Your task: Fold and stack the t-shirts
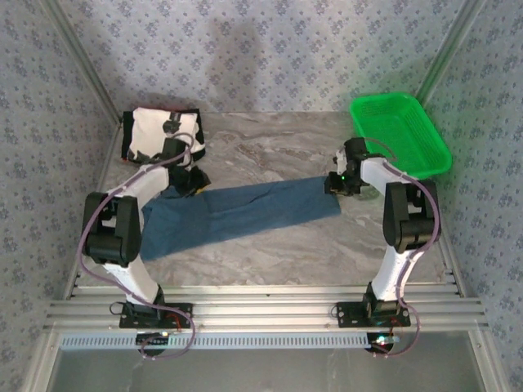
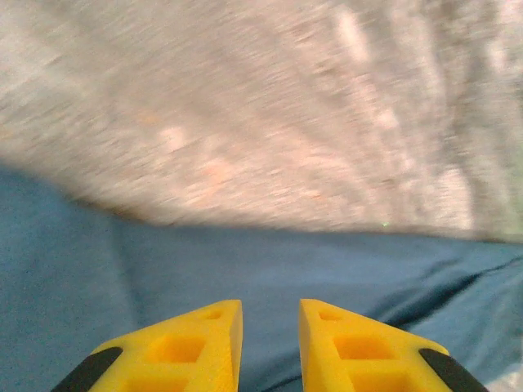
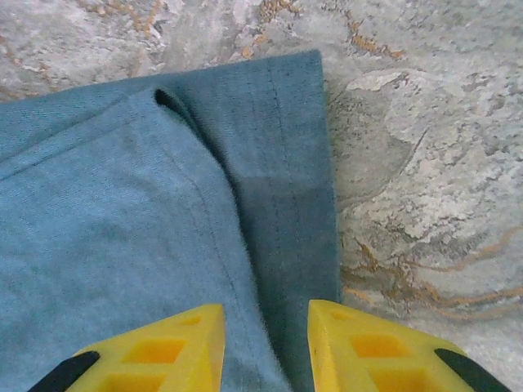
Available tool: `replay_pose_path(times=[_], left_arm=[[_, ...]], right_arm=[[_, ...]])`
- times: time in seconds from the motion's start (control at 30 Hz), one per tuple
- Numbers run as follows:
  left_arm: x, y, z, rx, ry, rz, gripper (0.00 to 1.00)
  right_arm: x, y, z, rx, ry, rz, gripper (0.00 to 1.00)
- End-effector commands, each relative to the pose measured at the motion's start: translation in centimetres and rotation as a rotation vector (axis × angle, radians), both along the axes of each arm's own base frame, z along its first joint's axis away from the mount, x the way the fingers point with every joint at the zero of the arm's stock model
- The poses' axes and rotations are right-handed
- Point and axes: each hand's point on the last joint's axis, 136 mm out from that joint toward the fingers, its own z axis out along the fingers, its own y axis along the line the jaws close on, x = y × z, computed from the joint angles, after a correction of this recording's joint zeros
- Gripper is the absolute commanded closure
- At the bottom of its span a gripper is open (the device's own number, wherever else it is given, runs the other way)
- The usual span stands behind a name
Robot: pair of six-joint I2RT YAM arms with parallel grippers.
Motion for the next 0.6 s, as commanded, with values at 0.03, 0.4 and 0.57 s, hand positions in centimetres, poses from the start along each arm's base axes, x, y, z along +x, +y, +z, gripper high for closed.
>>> replay_pose_path(times=[0.03, 0.4, 0.57], left_arm=[[1.5, -2.5, -0.7, -0.025, 0.021, -0.045, 0.76], [3.8, -4.8, -5.7, -0.002, 0.098, -0.045, 0.77], [4.2, -5.1, -7.0, 0.007, 0.118, -0.049, 0.77]], right_arm=[[1.6, 0.7, 0.4, 0.025, -0.030, 0.038, 0.66], [1.7, 2.0, 0.0, 0.057, -0.015, 0.082, 0.72], [1.5, 1.9, -0.2, 0.052, -0.010, 0.085, 0.77]])
